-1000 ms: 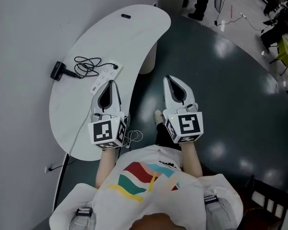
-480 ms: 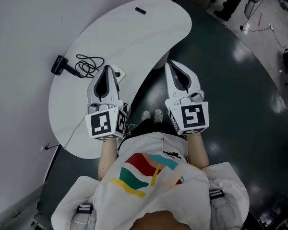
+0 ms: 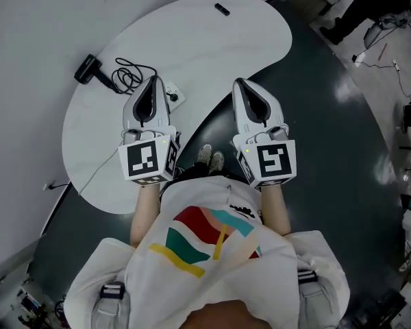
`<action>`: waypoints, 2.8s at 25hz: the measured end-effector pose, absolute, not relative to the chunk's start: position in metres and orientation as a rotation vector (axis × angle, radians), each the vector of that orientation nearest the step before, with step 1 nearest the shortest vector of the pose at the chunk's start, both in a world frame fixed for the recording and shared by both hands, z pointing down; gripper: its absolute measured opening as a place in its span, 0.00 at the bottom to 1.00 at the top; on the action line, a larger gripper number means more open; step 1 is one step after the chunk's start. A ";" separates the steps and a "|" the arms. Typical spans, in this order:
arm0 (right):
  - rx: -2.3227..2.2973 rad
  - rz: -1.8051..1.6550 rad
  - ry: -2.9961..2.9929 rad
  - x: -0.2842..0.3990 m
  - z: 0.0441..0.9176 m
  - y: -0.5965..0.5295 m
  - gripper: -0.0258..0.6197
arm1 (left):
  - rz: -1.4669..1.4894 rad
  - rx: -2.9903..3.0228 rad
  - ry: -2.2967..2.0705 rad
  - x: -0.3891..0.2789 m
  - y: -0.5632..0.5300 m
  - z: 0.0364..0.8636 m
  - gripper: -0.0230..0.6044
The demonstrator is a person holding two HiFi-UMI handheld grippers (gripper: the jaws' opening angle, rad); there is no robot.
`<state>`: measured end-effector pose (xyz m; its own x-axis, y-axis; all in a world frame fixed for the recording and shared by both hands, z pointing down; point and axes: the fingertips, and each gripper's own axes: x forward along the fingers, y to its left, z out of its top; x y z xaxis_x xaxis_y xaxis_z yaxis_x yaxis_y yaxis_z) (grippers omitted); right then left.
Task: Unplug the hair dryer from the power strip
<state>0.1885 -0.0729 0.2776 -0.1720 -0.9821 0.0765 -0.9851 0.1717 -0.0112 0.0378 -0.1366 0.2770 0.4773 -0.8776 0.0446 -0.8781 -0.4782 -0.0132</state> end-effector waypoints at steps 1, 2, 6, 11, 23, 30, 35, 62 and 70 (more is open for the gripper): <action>1.974 0.091 -2.372 0.187 0.278 -0.074 0.06 | 0.087 2.691 -1.608 0.035 -0.138 0.279 0.04; 1.964 0.097 -2.380 0.186 0.279 -0.076 0.06 | 0.103 2.695 -1.614 0.033 -0.138 0.281 0.04; 1.900 0.125 -2.411 0.175 0.286 -0.086 0.06 | 0.231 2.720 -1.559 0.025 -0.146 0.304 0.06; 1.801 0.155 -2.444 0.153 0.301 -0.101 0.06 | 0.518 2.713 -1.381 0.005 -0.159 0.357 0.29; 1.536 0.245 -2.493 0.097 0.339 -0.122 0.06 | 1.137 2.571 -0.916 -0.038 -0.157 0.503 0.30; 1.420 0.284 -2.484 0.080 0.357 -0.119 0.06 | 1.332 2.461 -0.685 -0.042 -0.147 0.553 0.31; 1.349 0.323 -2.483 0.071 0.374 -0.119 0.06 | 1.414 2.415 -0.590 -0.044 -0.147 0.568 0.32; 0.901 0.308 -2.397 -0.001 0.541 -0.180 0.21 | 1.498 2.314 -0.523 -0.047 -0.148 0.576 0.34; 0.955 0.280 -2.400 -0.003 0.546 -0.181 0.15 | 1.520 2.298 -0.510 -0.048 -0.147 0.578 0.34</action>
<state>-0.0028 -0.1811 0.5464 -0.6054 -0.5742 0.5512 -0.6857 0.7278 0.0050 -0.0481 -0.1467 0.5777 0.3638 -0.1091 0.9251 -0.4708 -0.8784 0.0816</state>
